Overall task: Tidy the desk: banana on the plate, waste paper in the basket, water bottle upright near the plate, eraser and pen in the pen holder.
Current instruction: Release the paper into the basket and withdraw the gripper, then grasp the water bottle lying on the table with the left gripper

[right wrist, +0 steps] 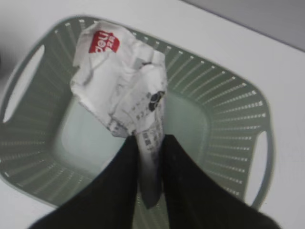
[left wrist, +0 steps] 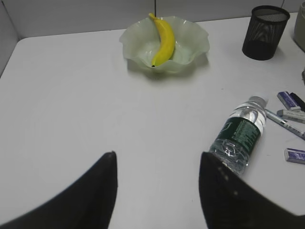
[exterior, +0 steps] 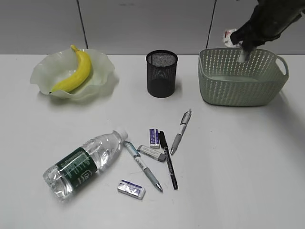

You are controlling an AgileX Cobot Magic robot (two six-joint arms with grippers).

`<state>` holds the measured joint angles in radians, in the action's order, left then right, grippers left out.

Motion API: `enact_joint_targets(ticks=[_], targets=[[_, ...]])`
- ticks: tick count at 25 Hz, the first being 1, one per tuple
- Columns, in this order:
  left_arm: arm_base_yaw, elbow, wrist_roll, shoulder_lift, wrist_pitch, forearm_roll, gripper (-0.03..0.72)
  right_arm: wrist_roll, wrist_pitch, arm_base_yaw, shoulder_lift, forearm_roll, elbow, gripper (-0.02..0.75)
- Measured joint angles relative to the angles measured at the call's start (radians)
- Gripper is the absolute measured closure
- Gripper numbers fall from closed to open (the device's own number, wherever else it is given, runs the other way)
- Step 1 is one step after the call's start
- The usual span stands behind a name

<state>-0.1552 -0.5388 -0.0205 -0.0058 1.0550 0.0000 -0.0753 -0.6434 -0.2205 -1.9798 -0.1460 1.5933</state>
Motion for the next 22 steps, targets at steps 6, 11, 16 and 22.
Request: enact_joint_targets(ticks=[6,11,16,22], targets=[[0.000,0.000,0.000,0.000,0.000,0.007,0.279,0.003,-0.068,0.008,-0.051,0.073,0.002,0.274],[0.000,0.000,0.000,0.000,0.000,0.000,0.279,0.005,-0.295,0.008,0.013,0.099,0.037,0.238],[0.000,0.000,0.000,0.000,0.000,0.000,0.279,0.021,-0.487,0.008,0.165,0.140,0.016,0.238],[0.000,0.000,0.000,0.000,0.000,0.000,0.279,0.037,-0.505,0.008,0.466,0.146,-0.234,0.238]])
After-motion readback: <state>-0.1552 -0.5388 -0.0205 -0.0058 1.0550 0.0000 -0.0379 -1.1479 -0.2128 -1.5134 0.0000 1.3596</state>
